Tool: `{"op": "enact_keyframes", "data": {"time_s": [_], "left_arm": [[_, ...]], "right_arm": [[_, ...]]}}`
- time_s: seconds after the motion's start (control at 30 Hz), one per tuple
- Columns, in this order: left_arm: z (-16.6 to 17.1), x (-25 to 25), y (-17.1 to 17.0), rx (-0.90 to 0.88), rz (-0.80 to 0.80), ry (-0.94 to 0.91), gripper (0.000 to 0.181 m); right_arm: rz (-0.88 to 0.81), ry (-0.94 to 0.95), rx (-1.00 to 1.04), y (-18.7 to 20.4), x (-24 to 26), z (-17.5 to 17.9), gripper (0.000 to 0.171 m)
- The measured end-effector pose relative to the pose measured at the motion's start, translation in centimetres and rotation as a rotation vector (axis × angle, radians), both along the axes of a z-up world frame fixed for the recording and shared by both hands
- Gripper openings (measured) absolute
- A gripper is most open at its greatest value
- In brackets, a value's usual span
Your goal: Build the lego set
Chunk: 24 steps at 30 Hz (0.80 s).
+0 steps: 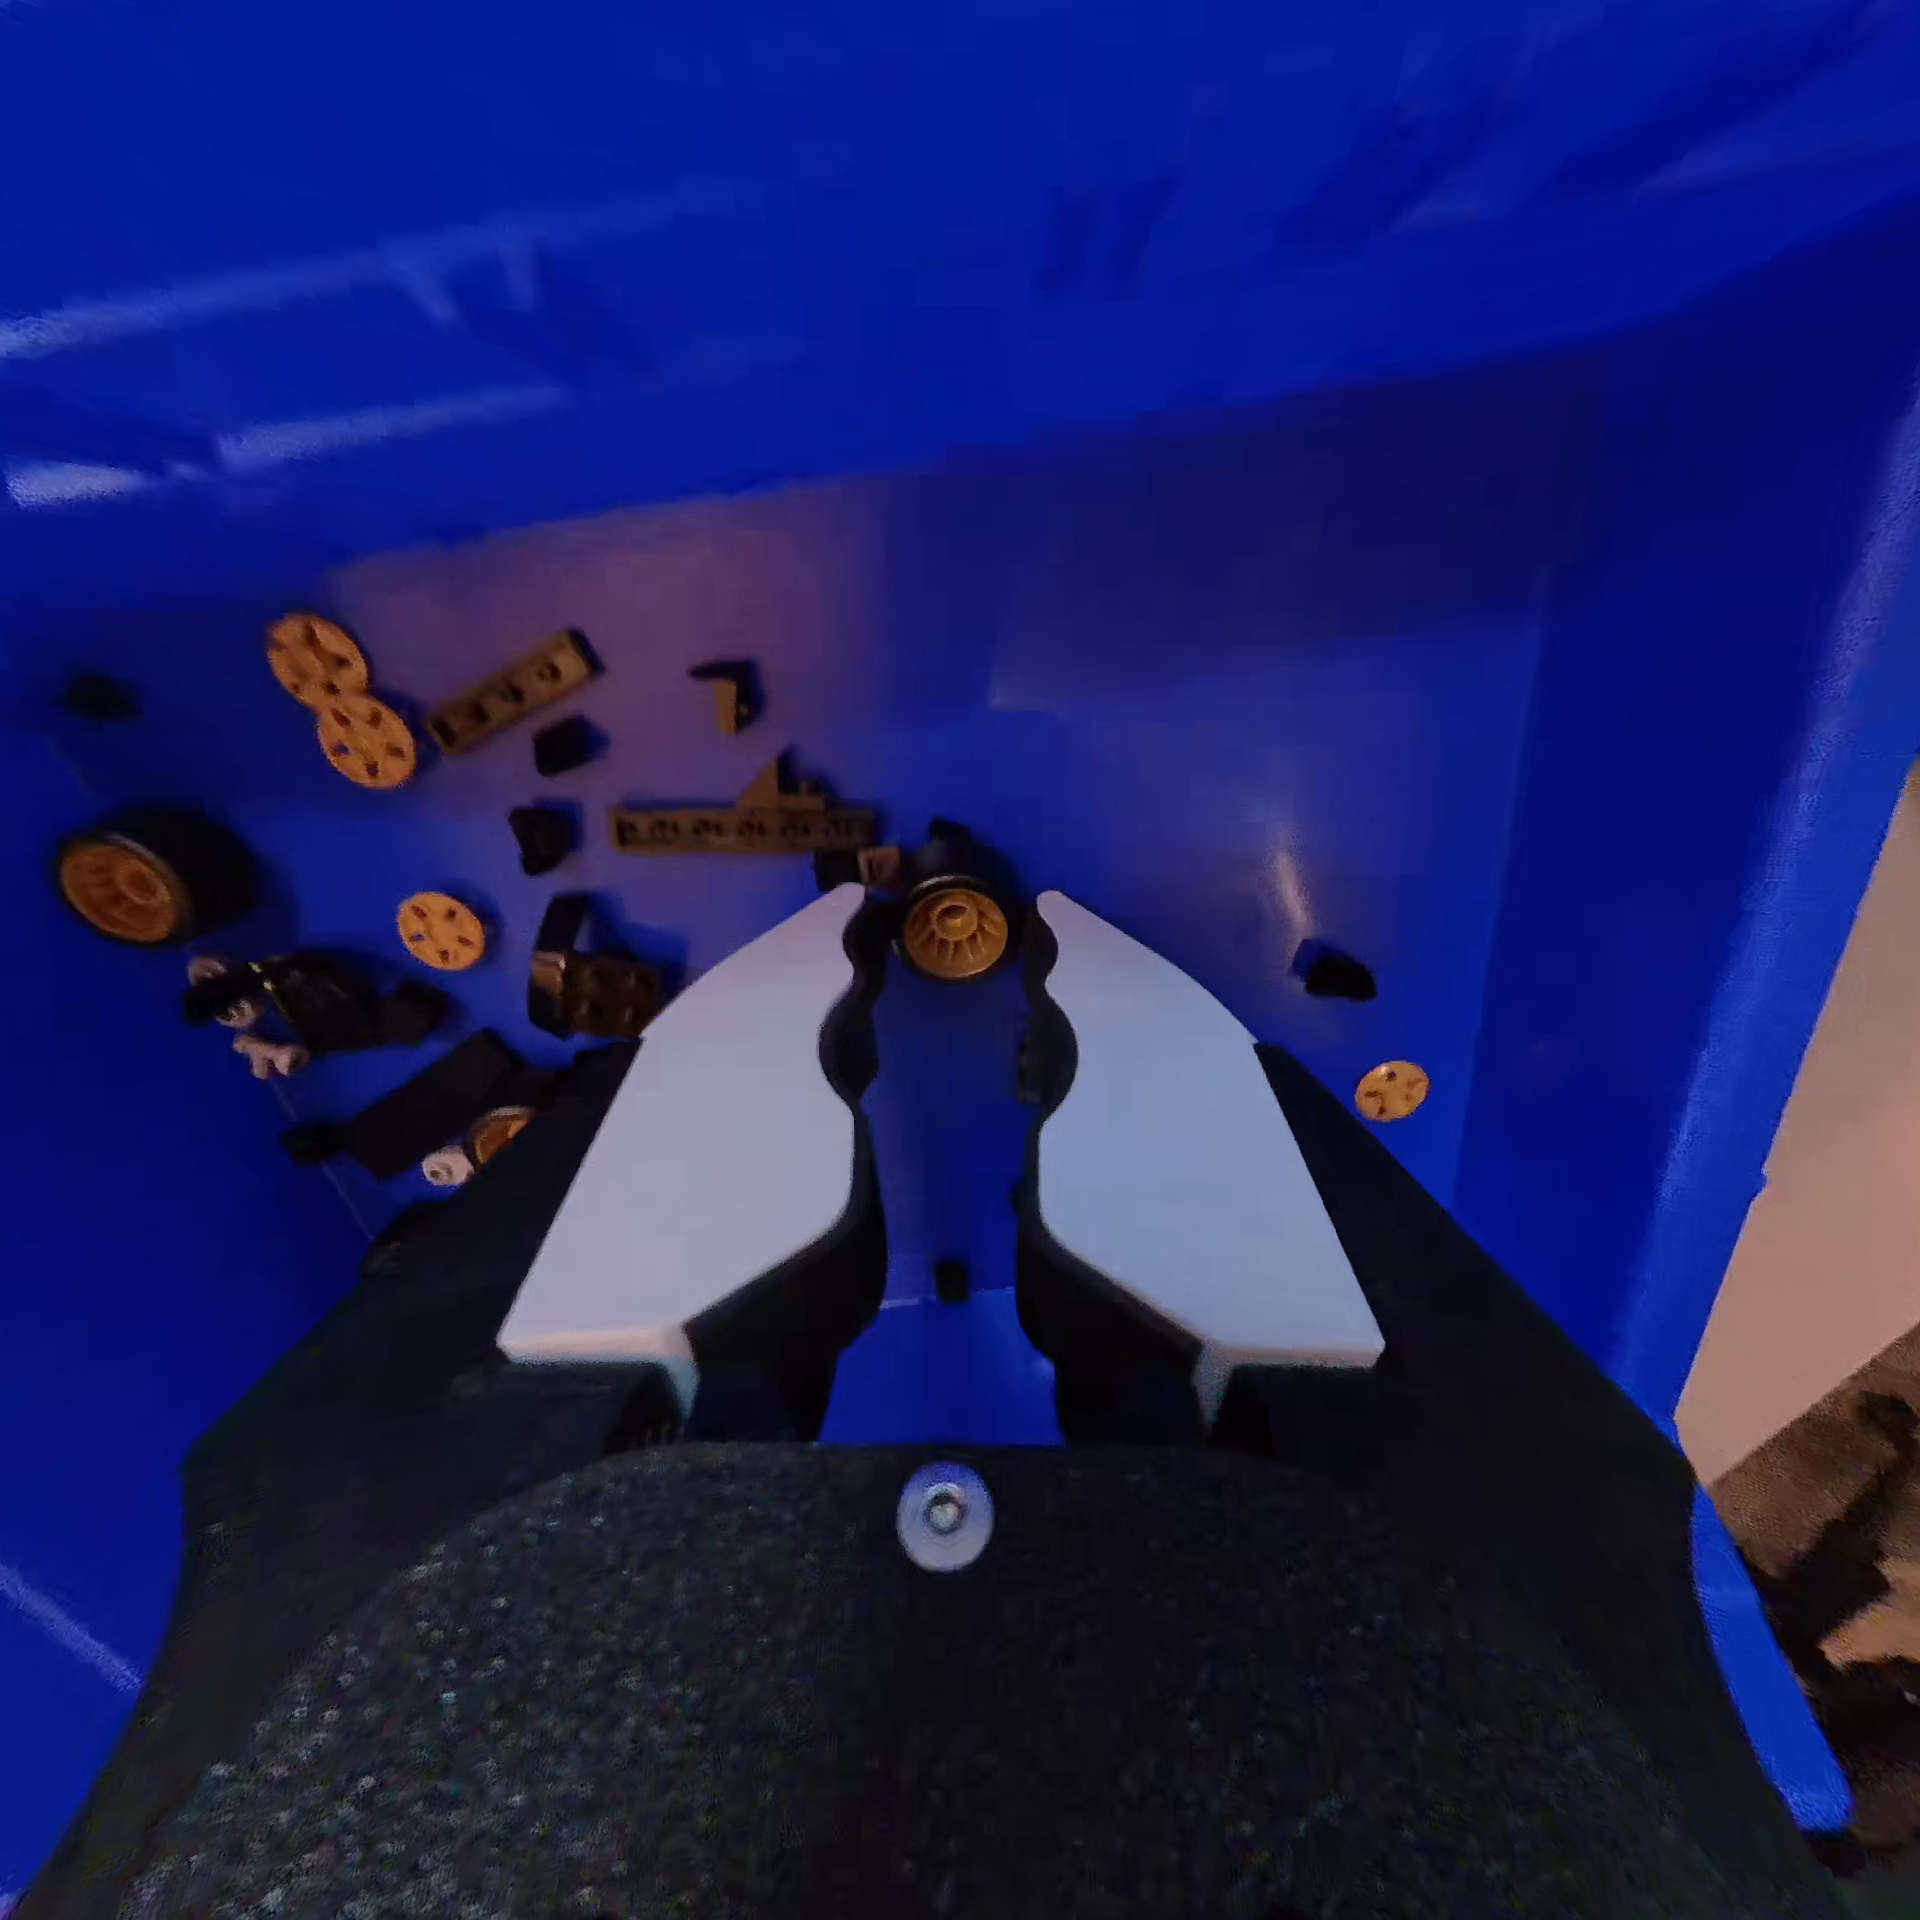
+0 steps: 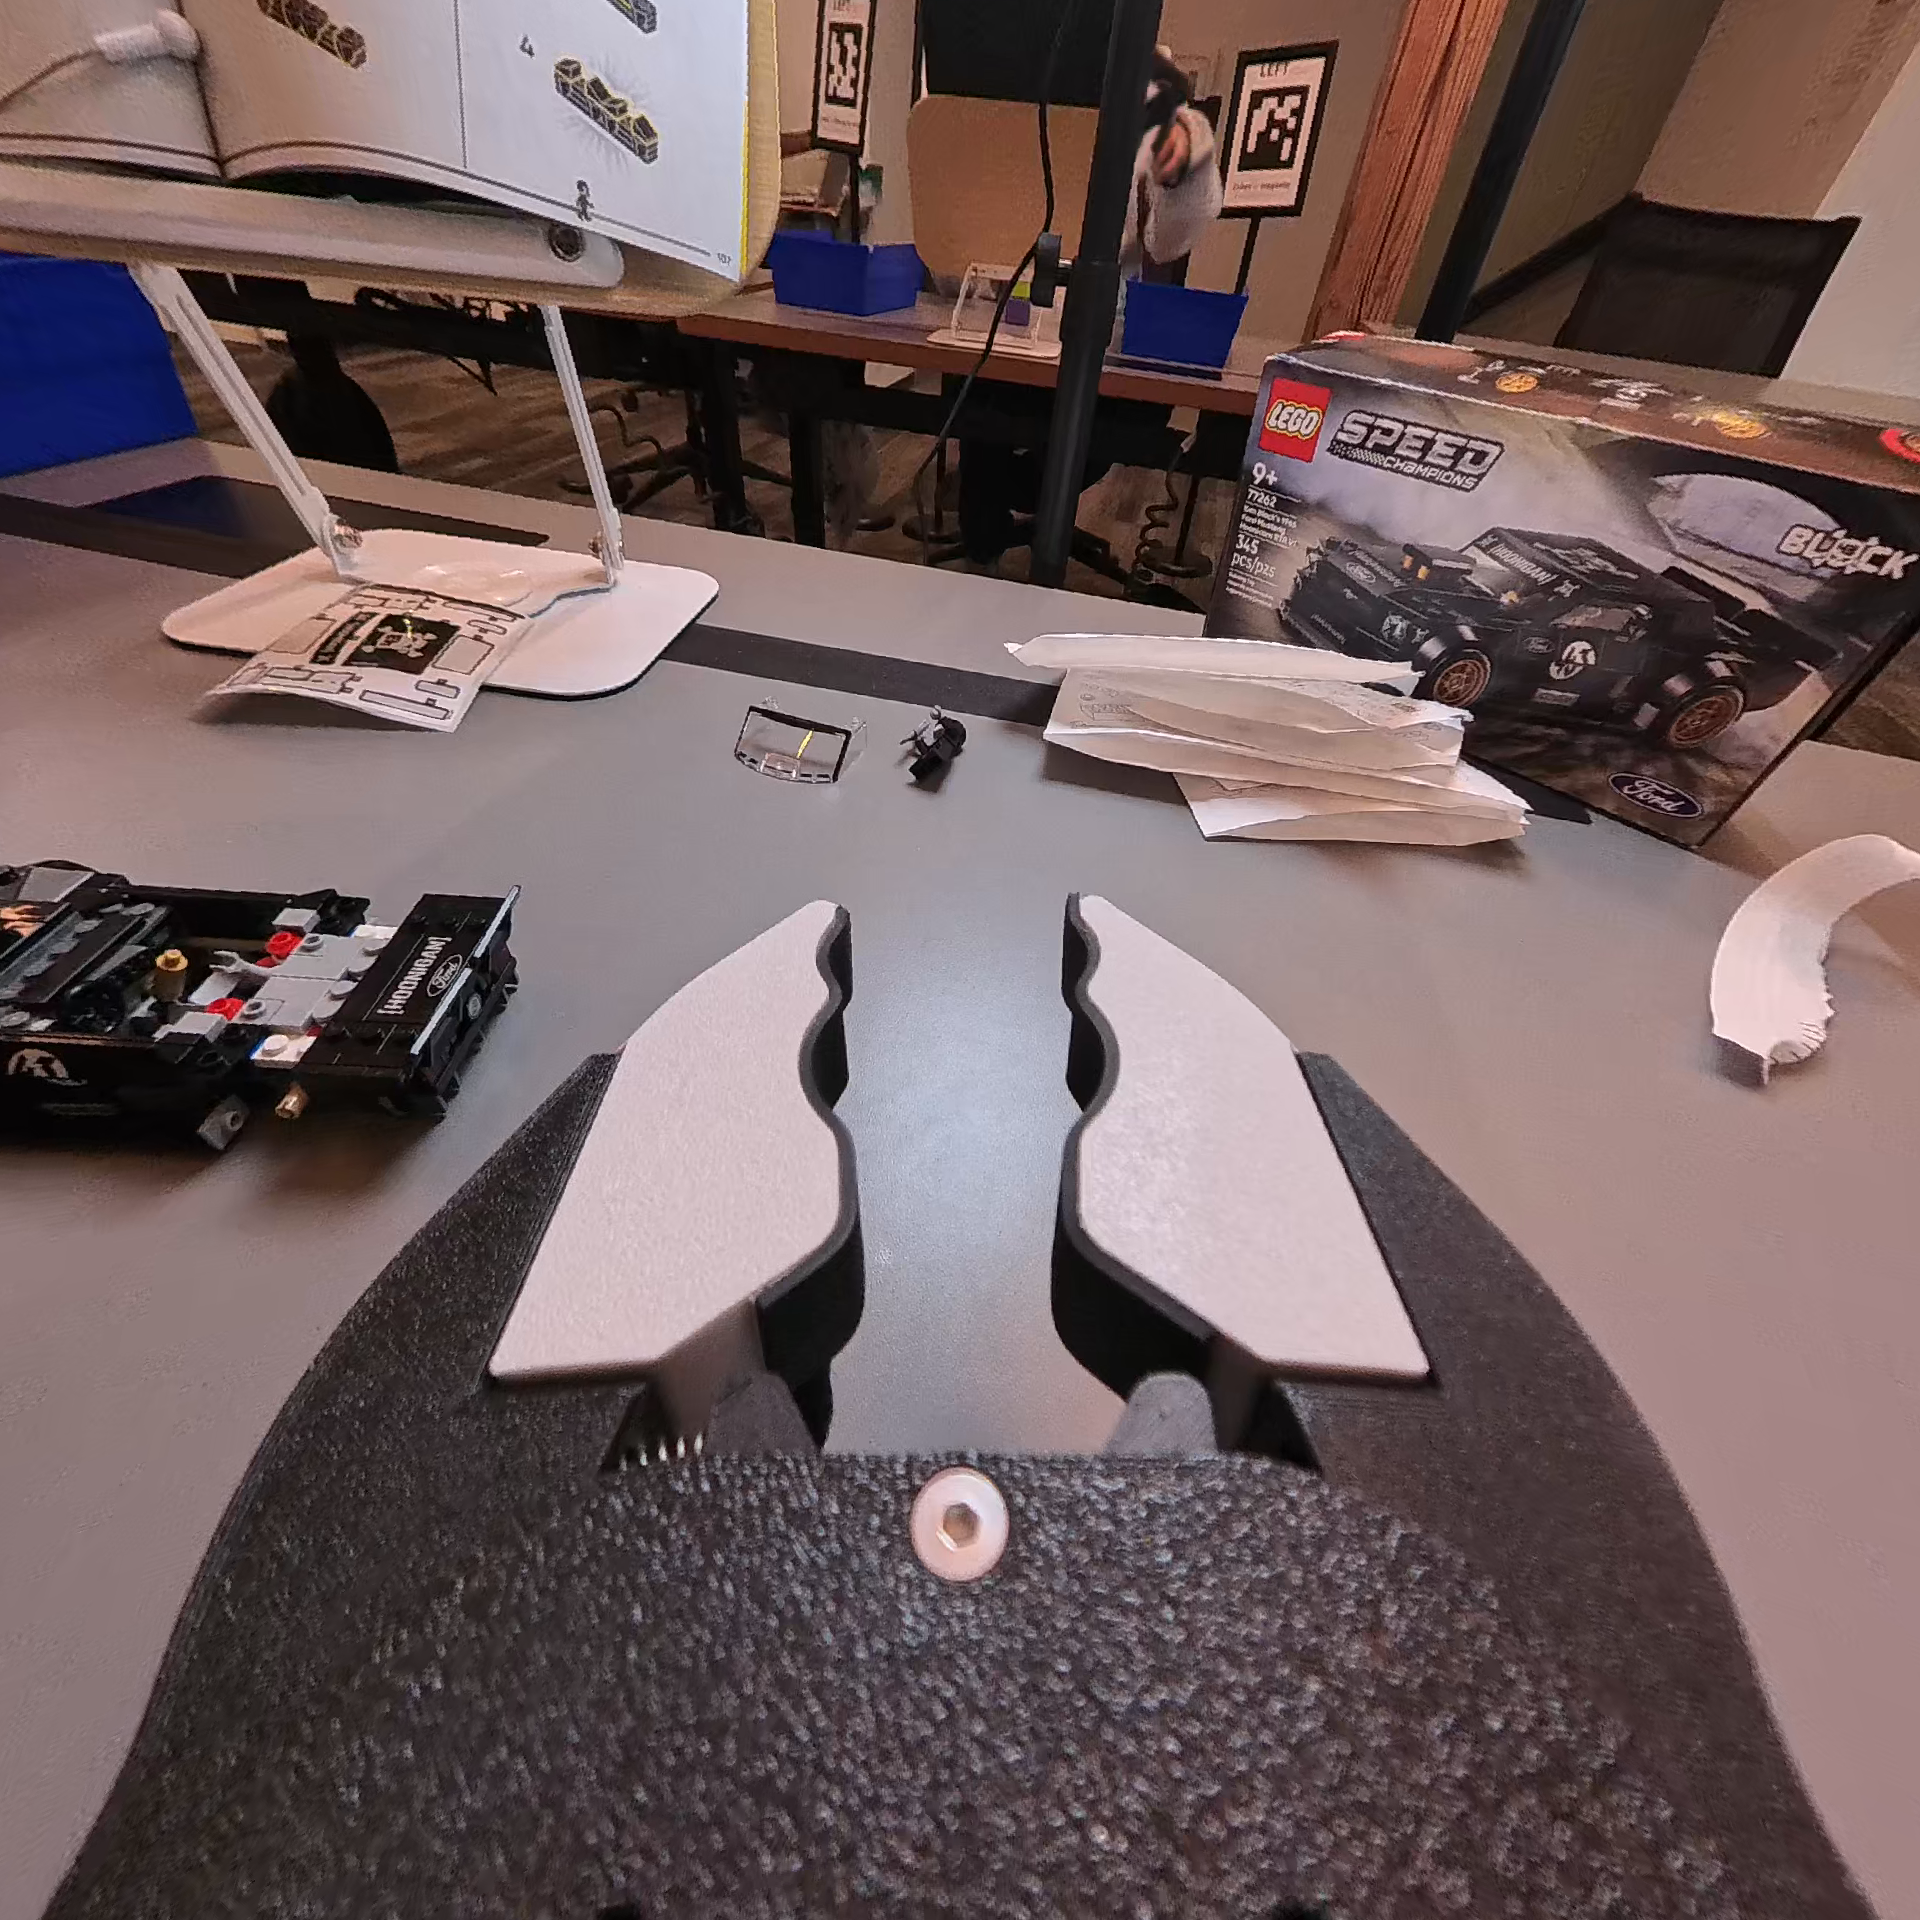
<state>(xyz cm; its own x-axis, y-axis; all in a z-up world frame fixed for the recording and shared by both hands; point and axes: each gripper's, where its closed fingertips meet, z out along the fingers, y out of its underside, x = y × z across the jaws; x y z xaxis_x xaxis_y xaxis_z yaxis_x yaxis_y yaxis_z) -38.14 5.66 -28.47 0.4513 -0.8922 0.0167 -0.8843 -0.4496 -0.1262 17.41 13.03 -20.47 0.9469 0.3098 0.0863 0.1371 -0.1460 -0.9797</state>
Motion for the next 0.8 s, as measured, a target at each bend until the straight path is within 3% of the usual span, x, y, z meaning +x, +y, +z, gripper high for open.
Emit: {"op": "enact_keyframes", "data": {"time_s": [0.4, 0.6, 0.8], "left_arm": [[2.1, 1.8, 1.7, 0.119, 0.008, -0.147, 0.032], [4.2, -2.6, 6.0, 0.342, 0.209, -0.036, 0.031], [3.6, -3.8, 9.8, 0.366, 0.355, -0.019, 0.020]], "right_arm": [[0.004, 0.001, 0.004, 0.0, 0.0, 0.1, 0.039], [0.010, 0.004, 0.005, -0.1, -0.1, 0.1, 0.039], [0.014, -0.002, 0.007, -0.1, -0.3, 0.1, 0.039]]}}
